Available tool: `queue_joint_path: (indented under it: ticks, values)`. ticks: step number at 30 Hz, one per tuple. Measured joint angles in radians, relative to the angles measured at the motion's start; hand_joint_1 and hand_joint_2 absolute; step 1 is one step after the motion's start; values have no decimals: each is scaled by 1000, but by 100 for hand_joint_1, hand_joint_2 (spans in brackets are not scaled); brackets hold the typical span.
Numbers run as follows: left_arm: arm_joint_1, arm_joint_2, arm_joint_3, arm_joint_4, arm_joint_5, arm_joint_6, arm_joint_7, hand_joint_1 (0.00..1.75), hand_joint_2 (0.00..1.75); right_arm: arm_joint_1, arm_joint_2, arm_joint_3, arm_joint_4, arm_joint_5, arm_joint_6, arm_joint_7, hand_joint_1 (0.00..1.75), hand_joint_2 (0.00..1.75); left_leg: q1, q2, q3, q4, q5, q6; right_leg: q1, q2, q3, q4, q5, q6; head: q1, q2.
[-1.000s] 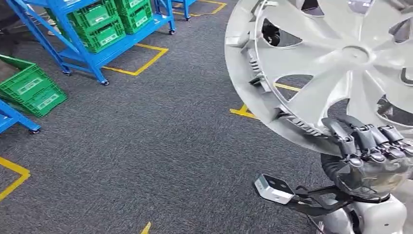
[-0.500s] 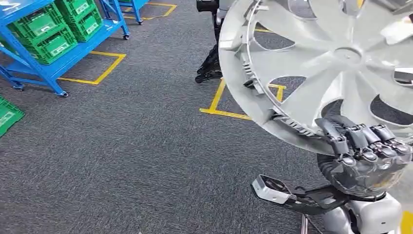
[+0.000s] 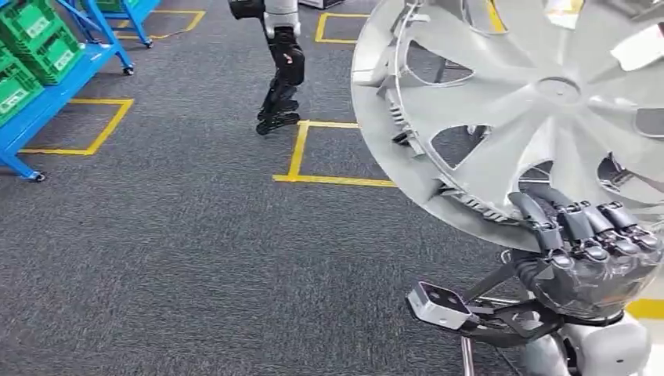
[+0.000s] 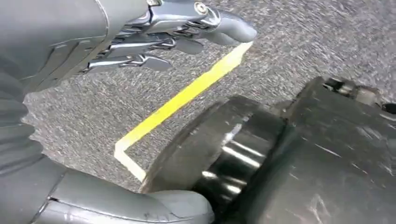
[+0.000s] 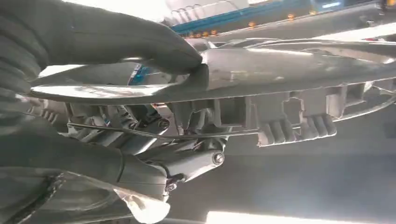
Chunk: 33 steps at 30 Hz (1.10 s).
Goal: Take the parts from the cabinet and place them on the table.
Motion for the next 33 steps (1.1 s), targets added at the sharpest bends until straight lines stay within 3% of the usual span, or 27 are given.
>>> queue_joint_path:
  ticks: [1,2,3,4,5,6,7,9,10,11,14,15,16,17,18,20,21,22,23,24,25,26,27,30,31,32,33]
  values:
    - [-2,1,0,0,0,0,0,0,175,2,0,0,-2,0,0,-1,175,175,4,-52,-3,21,-18,-4,0,8,3,-4,2,-2,-5,0]
    - [-2,1,0,0,1,0,0,0,175,0,0,-1,-1,0,0,-2,175,175,6,-95,-30,81,-54,-5,-2,17,2,-4,4,-6,-8,0]
    - [0,1,0,0,1,0,0,0,175,1,1,-1,-1,0,0,-4,175,175,7,-116,-68,164,-94,-6,-2,30,2,-4,3,-9,-10,0]
    - [2,1,0,0,3,0,0,0,175,3,1,-1,-1,0,0,-4,175,175,7,-124,-109,250,-128,-8,-2,43,2,-4,3,-9,-8,0]
    - [1,2,1,0,3,-1,0,0,175,4,1,-2,-1,0,0,-5,175,175,7,-126,-139,306,-139,-9,-1,57,2,-3,3,-9,-9,0]
    - [-1,2,2,0,3,-1,0,0,175,5,1,-3,-1,0,0,-6,175,175,7,-126,-145,311,-124,-10,-1,71,3,-2,3,-9,-8,0]
    - [-1,2,2,0,3,-1,0,0,175,6,1,-3,-1,0,0,-9,175,175,7,-127,-132,273,-85,-9,-2,87,4,1,3,-9,-10,0]
    - [-1,2,2,0,3,-1,1,0,175,7,1,-3,-1,0,0,-12,175,175,13,-147,-68,115,14,-7,-5,116,4,8,0,-5,-10,0]
    - [1,2,2,0,3,-1,1,0,175,7,1,-3,-1,0,0,-13,175,175,20,-202,-40,45,36,-6,-7,129,0,13,-3,-1,-9,0]
    - [2,1,2,2,3,-2,1,0,175,5,1,-3,-1,0,0,-13,175,175,25,-239,-33,21,25,-4,-1,142,-10,26,-4,3,-8,0]
    - [-3,1,3,2,3,-6,1,0,175,10,1,-6,-1,0,0,-19,175,175,13,-207,-33,20,20,10,-15,176,-26,17,7,24,-9,0]
    - [-3,-1,3,2,3,-9,1,0,175,11,1,-7,-1,0,0,-22,175,175,21,-190,-31,8,26,19,-14,189,-37,18,7,31,-8,0]
    - [-4,2,3,2,3,-9,1,0,175,14,1,-10,-1,0,0,-23,175,175,21,-173,-26,3,29,25,-10,133,-46,38,-5,32,-7,0]
    - [-2,1,3,2,3,-10,1,0,175,11,1,-10,-1,0,0,-25,175,175,19,-160,-26,2,29,33,-8,81,-72,90,-38,35,-1,0]
    - [1,1,3,2,3,-11,0,0,175,11,1,-11,-1,0,0,-27,175,175,16,-144,-26,2,29,35,-8,54,-110,169,-76,38,-2,0]
    - [5,2,3,2,3,-12,0,0,175,13,1,-15,-1,0,0,-28,175,175,13,-111,-27,3,26,37,-10,36,-183,317,-132,42,-2,0]
    - [5,2,3,2,3,-12,0,0,175,14,1,-17,-1,0,0,-28,175,175,12,-97,-26,3,25,37,-11,34,-194,337,-128,44,-1,0]
    - [5,2,3,2,3,-12,0,0,175,15,1,-21,-1,0,0,-28,175,175,12,-84,-24,3,23,36,-12,32,-180,312,-104,44,-2,0]
    - [4,2,3,2,3,-12,0,0,175,15,1,-23,-1,0,0,-28,175,175,12,-71,-21,3,20,33,-12,27,-137,237,-62,43,-1,0]
    - [4,2,3,2,3,-12,0,0,175,15,1,-23,-1,0,0,-28,175,175,12,-59,-15,3,17,30,-12,10,-81,137,-19,41,-2,0]
    - [4,1,4,2,3,-12,0,0,175,14,1,-24,-1,0,0,-28,175,175,11,-50,-9,3,13,25,-11,-27,-30,50,6,39,-1,0]
    - [5,2,3,2,3,-12,0,0,175,12,1,-24,-1,0,0,-29,175,175,3,-42,-9,5,8,17,5,-56,-8,23,-15,35,-1,0]
    - [4,2,3,2,3,-12,0,0,175,13,2,-24,-1,0,0,-29,175,175,2,-36,-9,5,7,13,1,-39,-12,22,-9,24,-5,0]
    - [0,1,3,2,3,-12,0,0,175,16,3,-30,-1,0,0,-29,175,175,3,-3,3,-1,3,-1,2,-5,-15,18,-7,8,-2,0]
    - [-2,1,3,2,3,-11,0,0,175,18,4,-30,-3,0,0,-29,175,175,8,-37,1,10,-10,-7,-4,3,-11,13,-3,1,-5,0]
    - [-2,1,3,2,3,-11,0,0,175,16,4,-31,-3,0,0,-29,175,175,10,-90,-15,49,-38,-8,-5,13,-11,12,-2,-4,-7,0]
    - [-1,1,3,2,3,-11,0,0,175,15,6,-31,-3,0,0,-29,175,175,10,-114,-48,121,-78,-9,-5,22,-11,12,-3,-8,-9,0]
